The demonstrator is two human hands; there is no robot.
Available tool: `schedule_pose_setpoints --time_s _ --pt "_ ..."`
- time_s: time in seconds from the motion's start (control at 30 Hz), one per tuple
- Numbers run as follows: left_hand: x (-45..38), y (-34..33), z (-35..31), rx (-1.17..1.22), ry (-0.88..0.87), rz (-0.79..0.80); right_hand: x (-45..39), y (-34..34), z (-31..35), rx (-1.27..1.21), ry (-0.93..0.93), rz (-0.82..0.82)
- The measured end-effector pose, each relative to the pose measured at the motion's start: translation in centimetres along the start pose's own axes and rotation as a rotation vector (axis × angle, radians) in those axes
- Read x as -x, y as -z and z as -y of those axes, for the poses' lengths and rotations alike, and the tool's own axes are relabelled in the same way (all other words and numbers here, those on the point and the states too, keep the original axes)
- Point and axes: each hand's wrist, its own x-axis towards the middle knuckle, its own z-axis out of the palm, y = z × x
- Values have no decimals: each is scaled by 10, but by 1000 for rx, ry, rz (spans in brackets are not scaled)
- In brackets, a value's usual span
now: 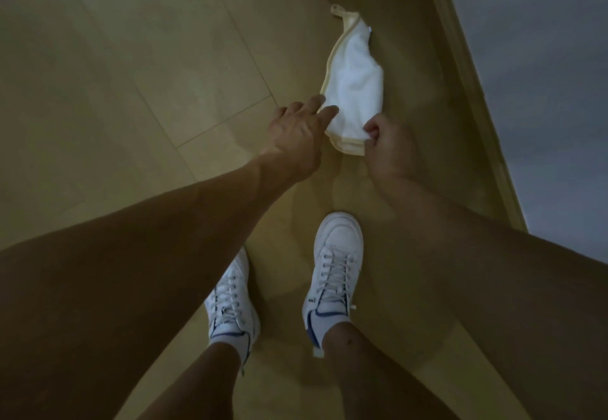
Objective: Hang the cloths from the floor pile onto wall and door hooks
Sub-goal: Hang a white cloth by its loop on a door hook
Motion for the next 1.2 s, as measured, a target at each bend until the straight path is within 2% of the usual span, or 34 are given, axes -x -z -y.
schedule_pose_setpoints --time_s 0.1,0.2,0.33,0.43,0.53,0.73,1.07,1.2 --pt "9 12 -5 38 -3 -4 8 15 11 -228 8 -80" --pt "23 36 -18 80 -25 -31 20 46 29 -391 12 -94" --pt "46 88 -44 94 -84 -116 39 104 63 -603 -74 -96" --pt "64 136 -70 151 -91 -209 62 161 89 -696 -56 -73" --pt "86 192 -99 180 -129 -250 94 220 111 -716 -27 -70" --pt "146 316 -159 249 -232 -220 171 341 148 -761 -14 -173" --pt "278 521 -253 197 -694 -222 336 551 196 -605 128 -328" --pt "328 579 -305 112 -870 -246 403 613 213 -485 146 -474"
